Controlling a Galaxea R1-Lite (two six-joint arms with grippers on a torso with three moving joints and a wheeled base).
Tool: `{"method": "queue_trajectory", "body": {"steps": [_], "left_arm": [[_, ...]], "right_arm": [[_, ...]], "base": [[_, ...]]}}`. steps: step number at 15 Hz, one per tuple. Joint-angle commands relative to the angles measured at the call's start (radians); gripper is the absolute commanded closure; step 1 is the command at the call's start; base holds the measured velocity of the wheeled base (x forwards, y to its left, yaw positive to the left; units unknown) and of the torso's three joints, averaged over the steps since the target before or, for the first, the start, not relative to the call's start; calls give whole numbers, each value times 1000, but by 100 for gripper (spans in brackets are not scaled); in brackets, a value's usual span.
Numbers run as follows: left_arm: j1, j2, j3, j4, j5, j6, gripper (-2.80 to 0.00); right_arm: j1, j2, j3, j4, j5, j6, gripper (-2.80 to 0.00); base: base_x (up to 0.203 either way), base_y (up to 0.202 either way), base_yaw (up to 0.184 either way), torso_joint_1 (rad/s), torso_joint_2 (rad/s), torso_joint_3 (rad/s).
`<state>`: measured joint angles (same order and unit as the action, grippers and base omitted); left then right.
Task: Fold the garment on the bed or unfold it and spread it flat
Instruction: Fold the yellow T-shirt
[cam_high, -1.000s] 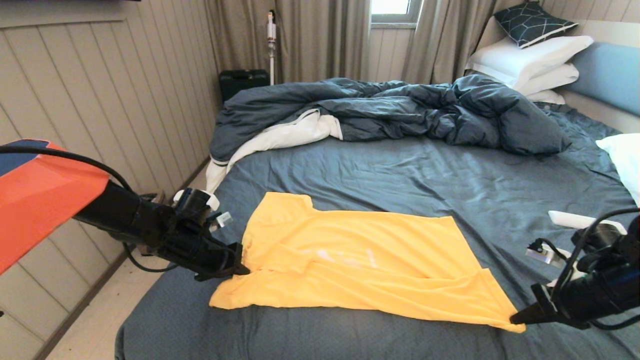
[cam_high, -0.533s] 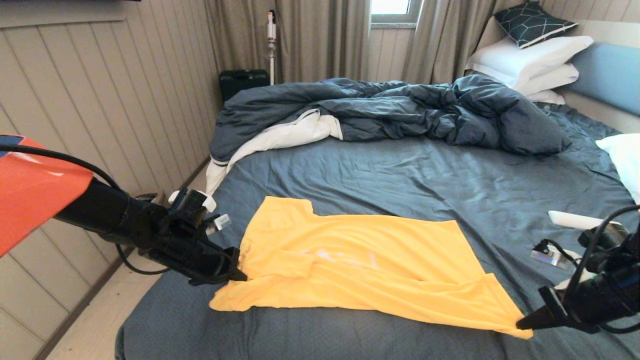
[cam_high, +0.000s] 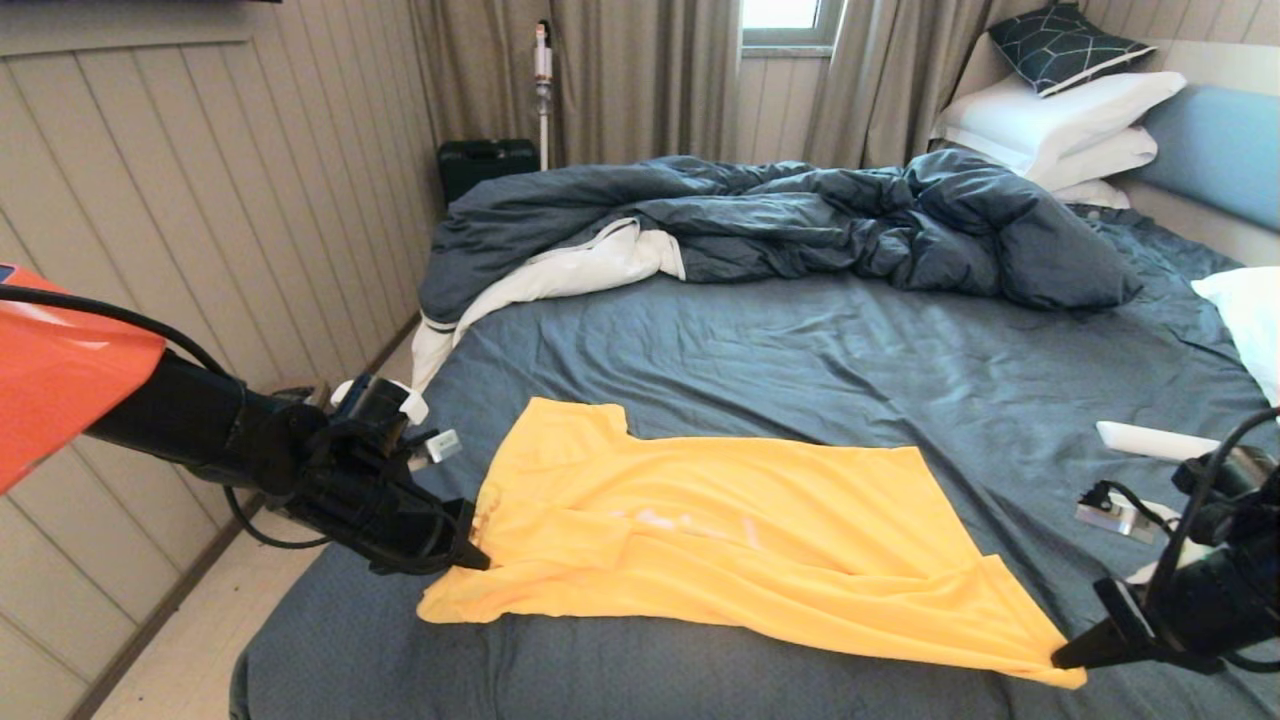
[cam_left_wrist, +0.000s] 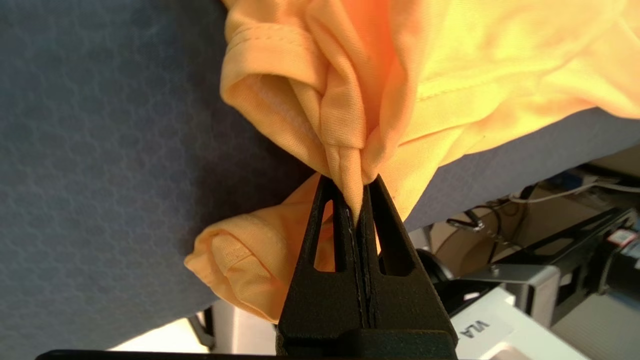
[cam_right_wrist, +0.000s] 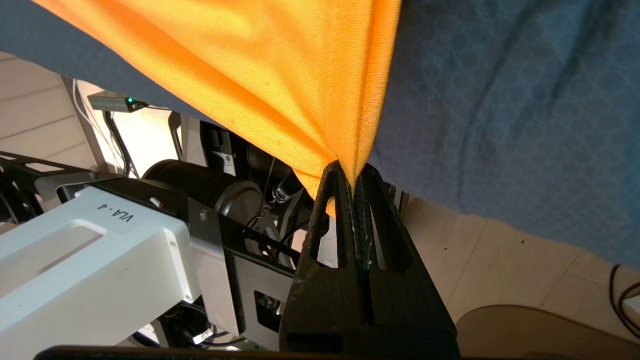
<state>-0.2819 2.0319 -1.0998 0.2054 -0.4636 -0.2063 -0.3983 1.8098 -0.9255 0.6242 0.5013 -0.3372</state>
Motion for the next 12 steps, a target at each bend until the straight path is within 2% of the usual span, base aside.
{"method": "queue_trajectory", "body": {"steps": [1, 9, 10, 12], "left_arm": [[1, -3, -6, 1, -3, 9, 0], [35, 100, -113, -12, -7, -2, 0], [35, 113, -132, -12, -7, -3, -280], [47, 138, -163, -12, -8, -11, -280]], "right_arm": [[-4, 1, -12, 8, 3, -3, 0], [9, 34, -49, -1, 6, -3, 0], [9, 39, -55, -1, 6, -3, 0], [10, 46, -59, -1, 6, -3, 0]], "base": [[0, 0, 0, 0, 0, 0], [0, 0, 0, 0, 0, 0], [0, 0, 0, 0, 0, 0], [0, 0, 0, 0, 0, 0]]}}
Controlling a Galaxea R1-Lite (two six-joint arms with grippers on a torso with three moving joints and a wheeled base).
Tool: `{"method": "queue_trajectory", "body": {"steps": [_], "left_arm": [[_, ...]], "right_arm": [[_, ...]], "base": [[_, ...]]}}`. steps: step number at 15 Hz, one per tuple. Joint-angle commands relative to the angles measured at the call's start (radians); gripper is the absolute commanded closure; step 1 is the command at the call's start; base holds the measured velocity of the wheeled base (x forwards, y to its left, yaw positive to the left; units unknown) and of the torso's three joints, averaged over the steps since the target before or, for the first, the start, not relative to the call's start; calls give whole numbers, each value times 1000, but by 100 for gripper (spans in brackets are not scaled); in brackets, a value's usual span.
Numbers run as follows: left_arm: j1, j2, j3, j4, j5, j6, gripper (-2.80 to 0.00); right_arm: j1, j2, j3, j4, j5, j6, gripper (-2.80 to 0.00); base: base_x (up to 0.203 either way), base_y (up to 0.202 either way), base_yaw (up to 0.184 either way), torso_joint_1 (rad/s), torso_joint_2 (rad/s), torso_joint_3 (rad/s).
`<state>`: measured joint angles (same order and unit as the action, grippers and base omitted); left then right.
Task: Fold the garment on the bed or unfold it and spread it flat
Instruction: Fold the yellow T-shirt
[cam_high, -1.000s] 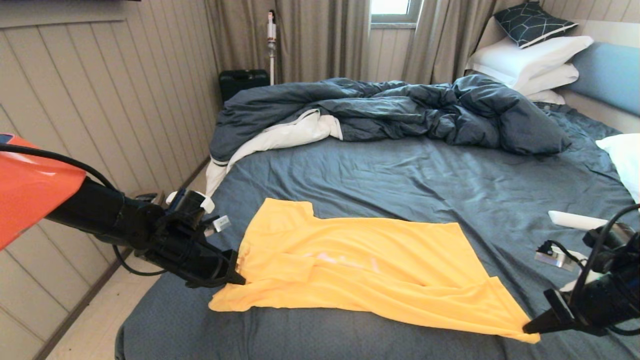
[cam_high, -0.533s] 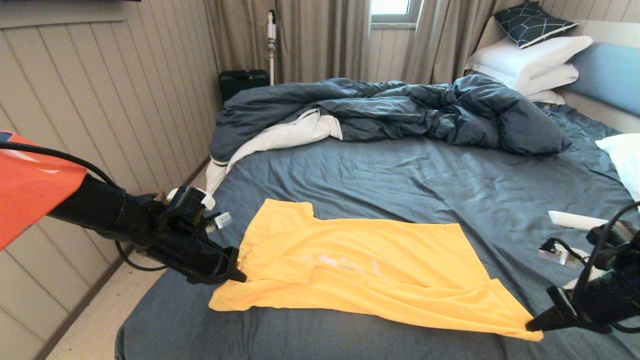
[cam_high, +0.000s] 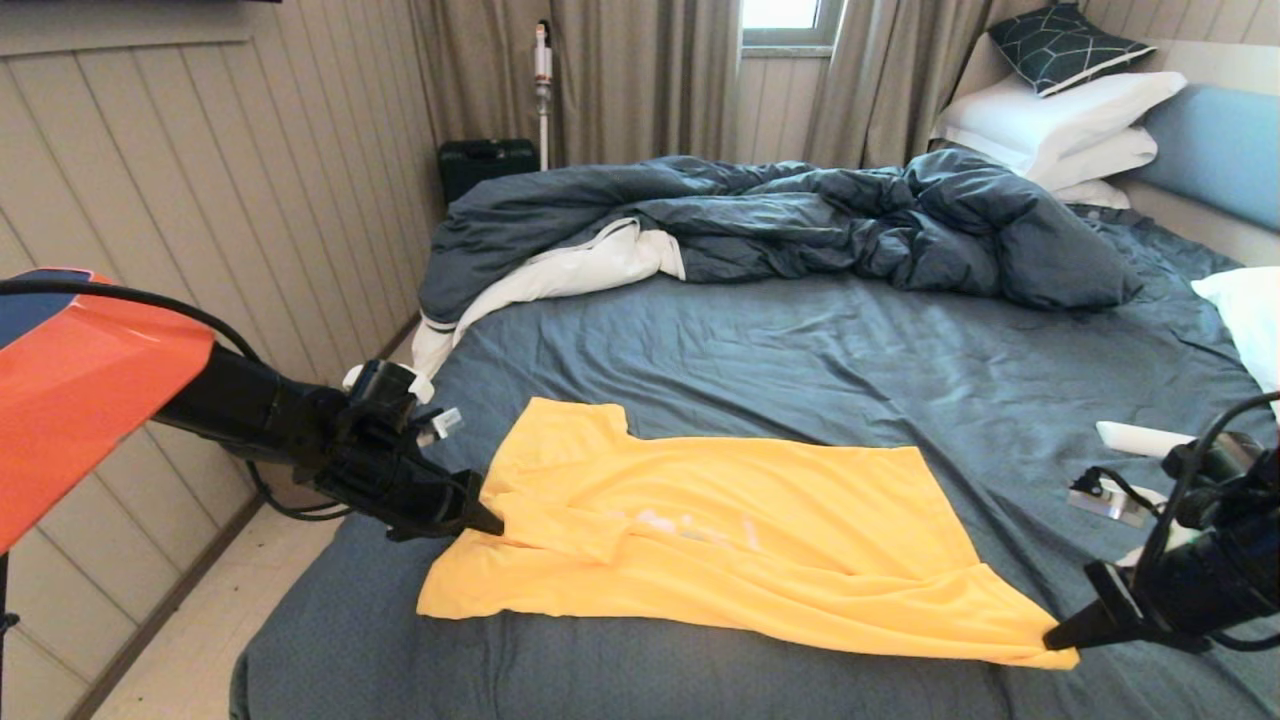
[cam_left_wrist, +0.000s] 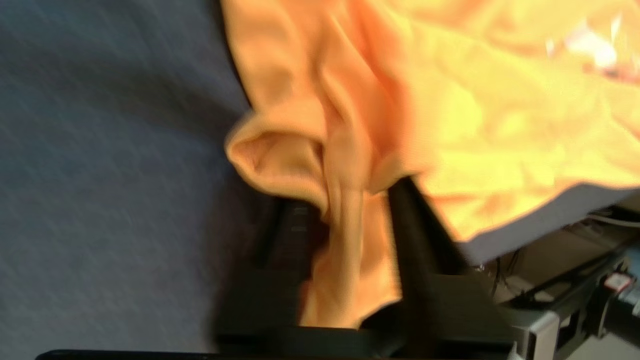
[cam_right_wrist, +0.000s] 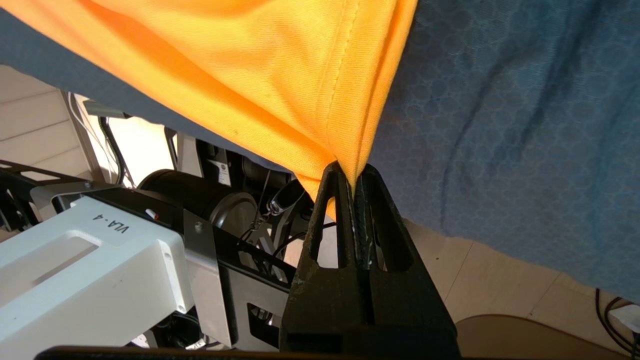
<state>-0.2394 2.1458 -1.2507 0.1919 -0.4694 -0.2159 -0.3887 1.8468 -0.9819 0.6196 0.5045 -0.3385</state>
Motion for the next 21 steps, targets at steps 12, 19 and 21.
{"method": "queue_trajectory", "body": {"steps": [12, 19, 21], "left_arm": [[31, -184, 240, -65, -55, -44, -280], [-75, -70, 185, -89, -44, -16, -280], [-78, -40, 161, -89, -31, -17, -280]], "right_arm": [[2, 49, -26, 0, 9, -2, 0], [2, 60, -46, 2, 17, -2, 0], [2, 70, -47, 2, 23, -2, 0]], "base": [[0, 0, 0, 0, 0, 0], [0, 0, 0, 0, 0, 0], [0, 0, 0, 0, 0, 0]]}}
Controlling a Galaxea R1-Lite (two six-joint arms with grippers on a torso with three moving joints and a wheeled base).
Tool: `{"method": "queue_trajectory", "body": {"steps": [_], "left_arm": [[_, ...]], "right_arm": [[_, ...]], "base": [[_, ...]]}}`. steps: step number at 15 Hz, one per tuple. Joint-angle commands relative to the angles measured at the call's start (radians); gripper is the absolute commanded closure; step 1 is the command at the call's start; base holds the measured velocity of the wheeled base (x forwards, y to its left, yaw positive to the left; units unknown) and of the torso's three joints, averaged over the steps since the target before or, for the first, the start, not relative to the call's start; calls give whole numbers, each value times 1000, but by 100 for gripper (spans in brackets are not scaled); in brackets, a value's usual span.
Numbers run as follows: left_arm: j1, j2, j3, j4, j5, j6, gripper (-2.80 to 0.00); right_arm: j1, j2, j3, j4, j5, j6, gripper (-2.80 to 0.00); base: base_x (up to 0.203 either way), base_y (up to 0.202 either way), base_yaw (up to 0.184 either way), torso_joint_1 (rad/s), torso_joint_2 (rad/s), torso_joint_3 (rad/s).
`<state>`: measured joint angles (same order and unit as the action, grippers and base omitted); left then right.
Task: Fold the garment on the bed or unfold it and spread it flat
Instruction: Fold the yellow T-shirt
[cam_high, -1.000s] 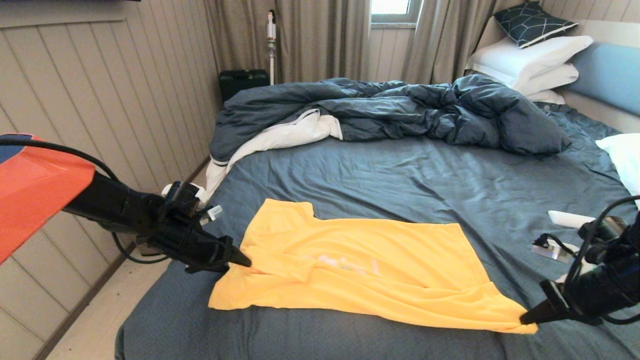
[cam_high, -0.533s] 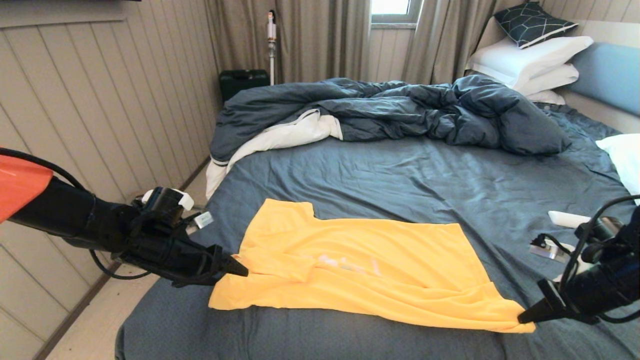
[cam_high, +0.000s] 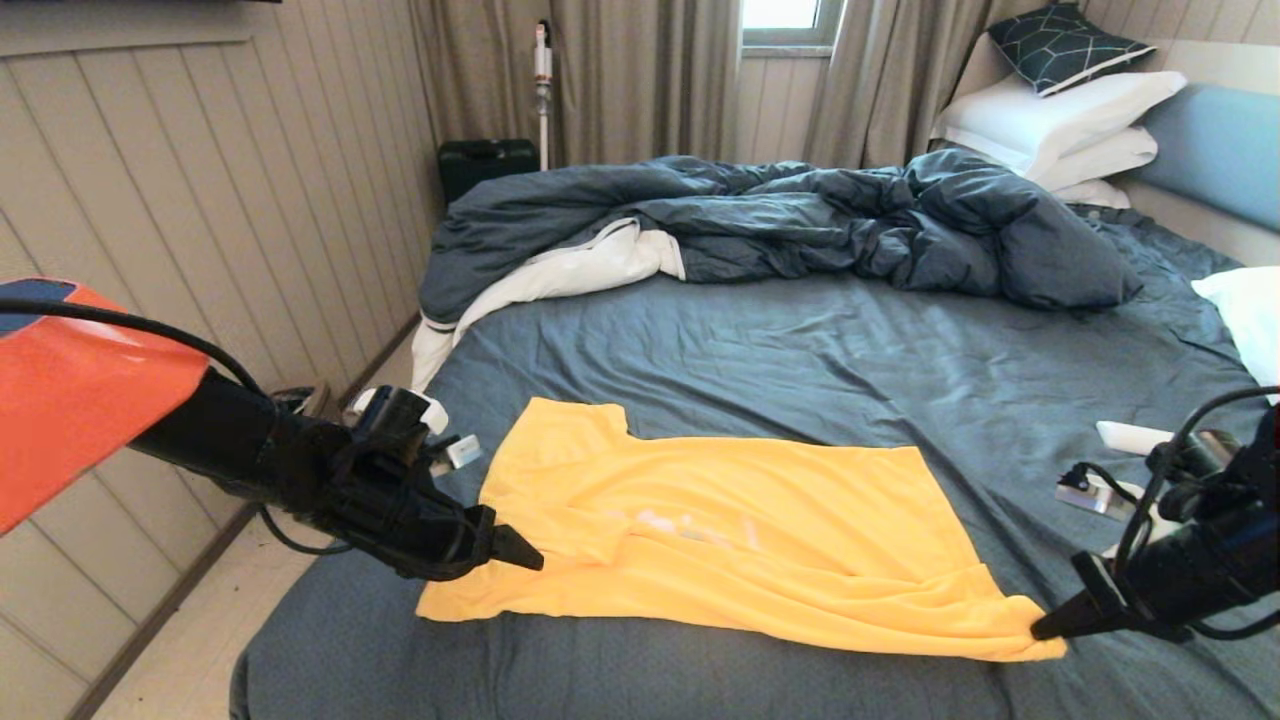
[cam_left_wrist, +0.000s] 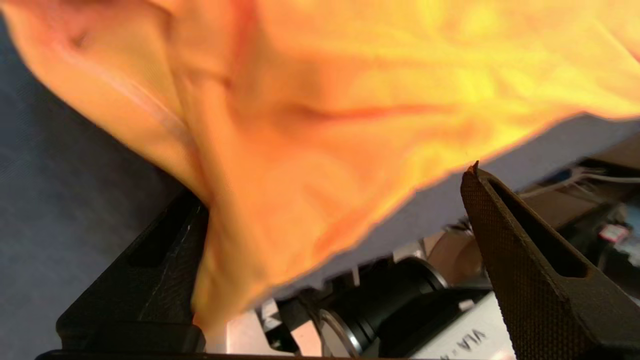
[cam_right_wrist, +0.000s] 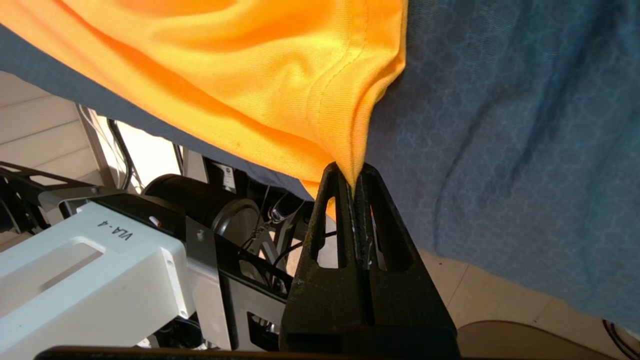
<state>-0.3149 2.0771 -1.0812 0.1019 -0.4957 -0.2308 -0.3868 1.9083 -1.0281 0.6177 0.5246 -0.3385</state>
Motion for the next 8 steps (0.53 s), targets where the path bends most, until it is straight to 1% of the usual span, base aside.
{"method": "queue_trajectory", "body": {"steps": [1, 3, 8], "left_arm": [[-3, 44, -20, 1, 8, -2, -280], [-3, 66, -44, 2, 19, -2, -280], [-5, 83, -58, 7, 22, 8, -280]], "right_arm": [[1, 12, -1, 4, 3, -2, 0], [2, 14, -4, 4, 6, -2, 0], [6, 12, -12, 5, 8, 3, 0]], "base": [[0, 0, 0, 0, 0, 0], [0, 0, 0, 0, 0, 0], [0, 0, 0, 0, 0, 0]]}}
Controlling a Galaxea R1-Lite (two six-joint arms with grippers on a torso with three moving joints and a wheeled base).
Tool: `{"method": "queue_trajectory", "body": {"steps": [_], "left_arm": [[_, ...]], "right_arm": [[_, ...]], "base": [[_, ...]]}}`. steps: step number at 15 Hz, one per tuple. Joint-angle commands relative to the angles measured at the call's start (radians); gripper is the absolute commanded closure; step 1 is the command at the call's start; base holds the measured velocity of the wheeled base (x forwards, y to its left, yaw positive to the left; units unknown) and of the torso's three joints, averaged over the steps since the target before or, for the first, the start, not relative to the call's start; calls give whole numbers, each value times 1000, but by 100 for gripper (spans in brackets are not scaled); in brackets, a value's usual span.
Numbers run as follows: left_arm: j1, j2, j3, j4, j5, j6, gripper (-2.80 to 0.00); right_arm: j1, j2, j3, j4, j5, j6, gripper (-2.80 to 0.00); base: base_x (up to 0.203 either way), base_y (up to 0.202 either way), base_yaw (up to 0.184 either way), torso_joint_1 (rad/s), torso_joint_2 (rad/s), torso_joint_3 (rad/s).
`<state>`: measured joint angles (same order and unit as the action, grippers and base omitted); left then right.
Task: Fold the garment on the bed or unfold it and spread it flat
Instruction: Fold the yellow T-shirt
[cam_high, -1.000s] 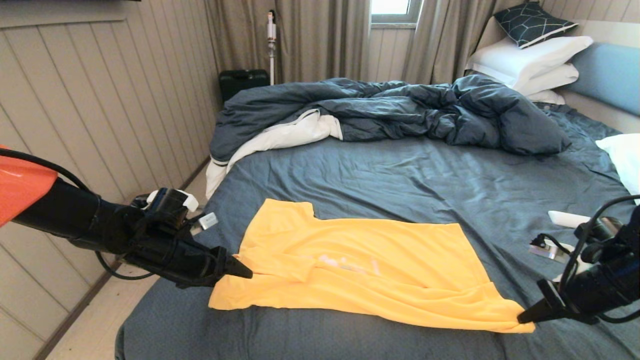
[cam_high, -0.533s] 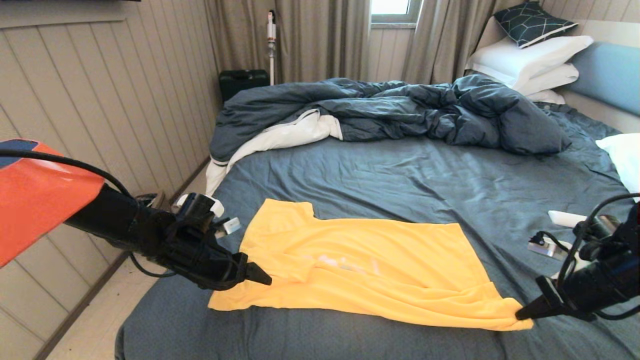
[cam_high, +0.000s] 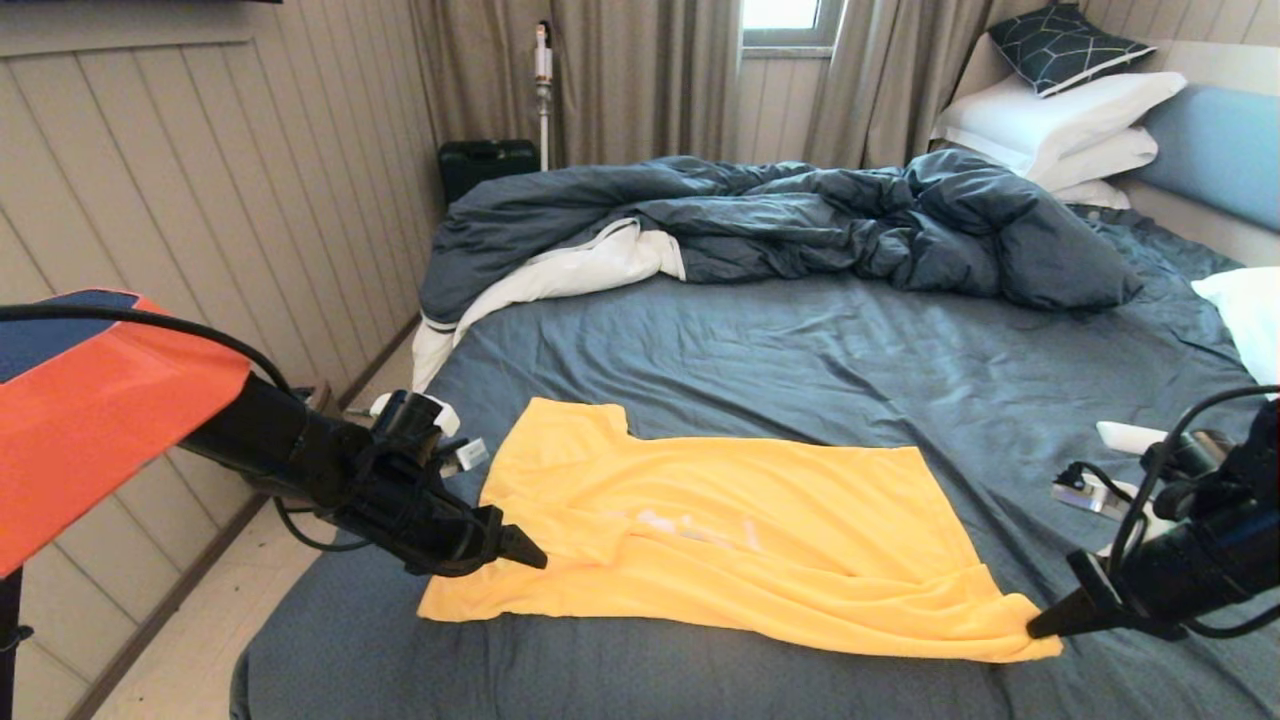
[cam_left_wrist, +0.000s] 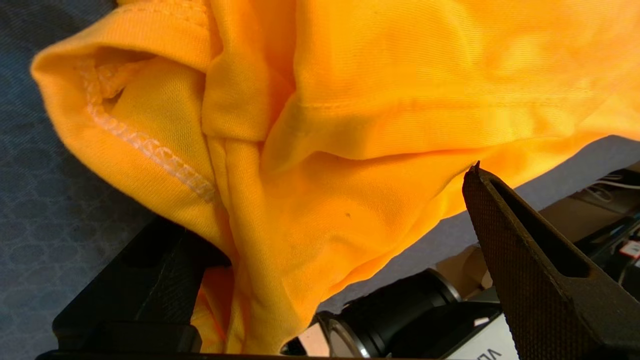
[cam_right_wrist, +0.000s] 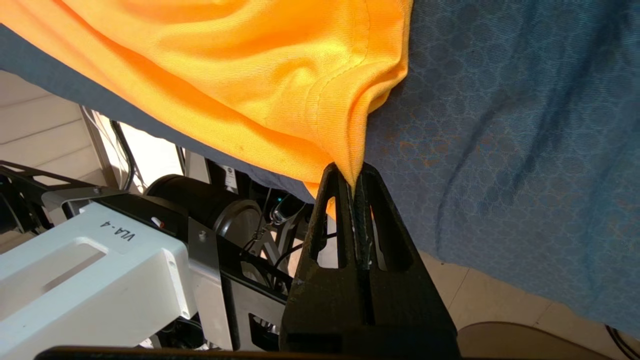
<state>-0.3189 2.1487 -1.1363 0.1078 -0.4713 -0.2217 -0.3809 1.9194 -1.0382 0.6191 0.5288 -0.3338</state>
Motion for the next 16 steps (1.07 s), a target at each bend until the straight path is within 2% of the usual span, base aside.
{"method": "queue_trajectory", "body": {"steps": [1, 5, 6, 7, 11, 14, 16], "left_arm": [[-1, 17, -9, 1, 5, -1, -280], [-7, 28, -23, 6, 29, -1, -280], [-8, 28, -23, 9, 29, -1, -165], [-8, 28, -26, 19, 29, -1, 0], [-17, 0, -33, 58, 28, -3, 0], [-32, -29, -73, 164, 15, -38, 0], [-37, -54, -83, 196, 5, -60, 0]], "right_arm": [[-1, 3, -3, 4, 3, -2, 0], [-1, 3, -7, 4, 3, -1, 0], [-1, 7, -9, 4, 3, -1, 0], [-1, 9, -13, 4, 3, -1, 0], [5, 9, -17, 7, 3, -1, 0], [7, 6, -17, 9, 3, -1, 0], [5, 0, -14, 11, 3, -1, 0]], "base": [[0, 0, 0, 0, 0, 0], [0, 0, 0, 0, 0, 0], [0, 0, 0, 0, 0, 0], [0, 0, 0, 0, 0, 0], [0, 0, 0, 0, 0, 0], [0, 0, 0, 0, 0, 0], [0, 0, 0, 0, 0, 0]]}}
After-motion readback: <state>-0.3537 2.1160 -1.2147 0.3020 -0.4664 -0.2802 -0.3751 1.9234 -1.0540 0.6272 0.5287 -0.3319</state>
